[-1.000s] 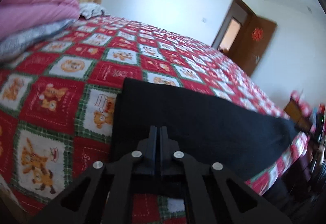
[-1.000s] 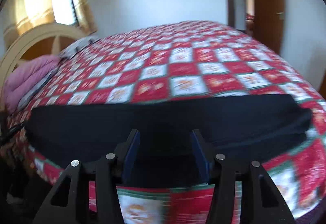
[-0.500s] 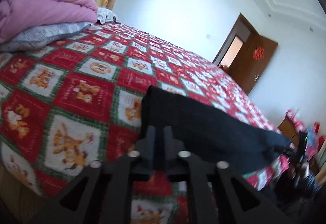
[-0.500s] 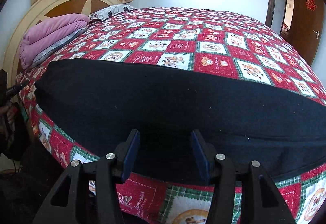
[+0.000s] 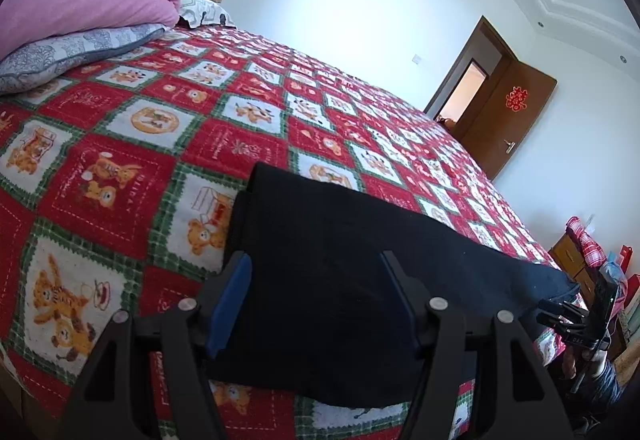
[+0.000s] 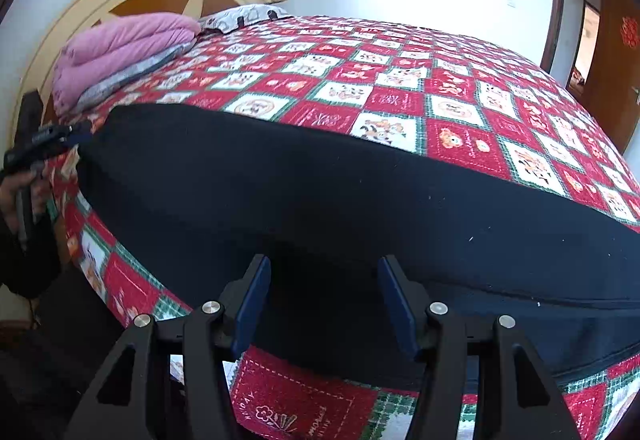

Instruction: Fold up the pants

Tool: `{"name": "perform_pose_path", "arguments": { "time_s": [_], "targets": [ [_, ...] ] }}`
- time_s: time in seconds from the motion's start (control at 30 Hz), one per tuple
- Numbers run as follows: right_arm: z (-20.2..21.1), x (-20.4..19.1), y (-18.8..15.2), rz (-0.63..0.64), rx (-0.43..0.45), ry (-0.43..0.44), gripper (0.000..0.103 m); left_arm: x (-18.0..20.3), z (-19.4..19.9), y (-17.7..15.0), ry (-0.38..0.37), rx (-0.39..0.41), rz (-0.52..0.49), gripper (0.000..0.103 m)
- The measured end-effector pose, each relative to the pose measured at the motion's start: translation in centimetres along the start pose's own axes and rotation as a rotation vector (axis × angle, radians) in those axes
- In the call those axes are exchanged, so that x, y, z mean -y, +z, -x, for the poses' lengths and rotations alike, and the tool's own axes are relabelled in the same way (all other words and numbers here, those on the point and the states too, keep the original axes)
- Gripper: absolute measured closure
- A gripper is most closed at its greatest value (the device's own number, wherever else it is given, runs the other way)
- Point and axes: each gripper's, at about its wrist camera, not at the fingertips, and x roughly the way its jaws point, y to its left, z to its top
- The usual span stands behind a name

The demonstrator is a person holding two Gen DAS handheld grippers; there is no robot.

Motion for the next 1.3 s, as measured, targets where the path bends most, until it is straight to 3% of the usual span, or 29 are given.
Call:
{"name": "perform_pose_path", "arguments": {
  "time_s": [0.07, 0.1, 0.13, 0.37, 0.47, 0.53, 0.6, 0.63, 0.93, 1.07, 1.13, 1.3],
  "targets": [
    [-0.2, 0.1, -0.1, -0.009, -0.001, 0.003, 0.045, 0.1, -0.2, -0.1, -0.003, -0.011, -0.011, 0.069],
    [-0.2, 0.2, -0.2, -0.017, -0.001, 0.006, 0.045, 0.2, -0.4, -0.2, 0.0, -0.028, -0.026, 0.095],
    [-0.2, 0.4, -0.2, -0.028, 0.002, 0.008, 0.045, 0.2, -0.6, -0.2, 0.006, -0.041, -0.035, 0.1],
    [0.3, 1.1, -0.1, -0.071, 0.023, 0.004, 0.045, -0.1, 0.5, -0.5, 0.065, -0.011, -0.031, 0.1],
    [0.2, 0.9, -0.1, -0.065, 0.02, 0.007, 0.045, -0.4, 1.1, -0.5, 0.103, -0.007, -0.045, 0.084],
    [0.0, 0.6, -0.2, -0.058, 0.017, 0.01, 0.045, -0.5, 1.2, -0.7, 0.121, -0.011, -0.047, 0.059],
    [-0.1, 0.4, -0.4, -0.053, 0.012, 0.015, 0.045, -0.6, 1.3, -1.0, 0.125, -0.005, -0.045, 0.042],
    [-0.2, 0.3, -0.4, -0.051, 0.011, 0.017, 0.045, -0.6, 1.4, -1.1, 0.129, -0.003, -0.047, 0.038],
    [-0.2, -0.1, -0.6, -0.058, 0.012, 0.021, 0.045, -0.4, 0.2, -1.3, 0.132, -0.012, -0.062, 0.04],
    [-0.4, -0.2, -0.8, -0.055, 0.006, 0.023, 0.045, 0.0, -0.1, -1.5, 0.14, -0.03, -0.091, 0.056],
    [-0.5, -0.3, -0.8, -0.055, 0.003, 0.023, 0.045, 0.1, -0.1, -1.6, 0.144, -0.034, -0.103, 0.086],
    [-0.6, -0.3, -0.9, -0.057, 0.008, 0.019, 0.045, 0.4, 1.1, -1.8, 0.1, -0.018, -0.121, 0.092]
  ]
}}
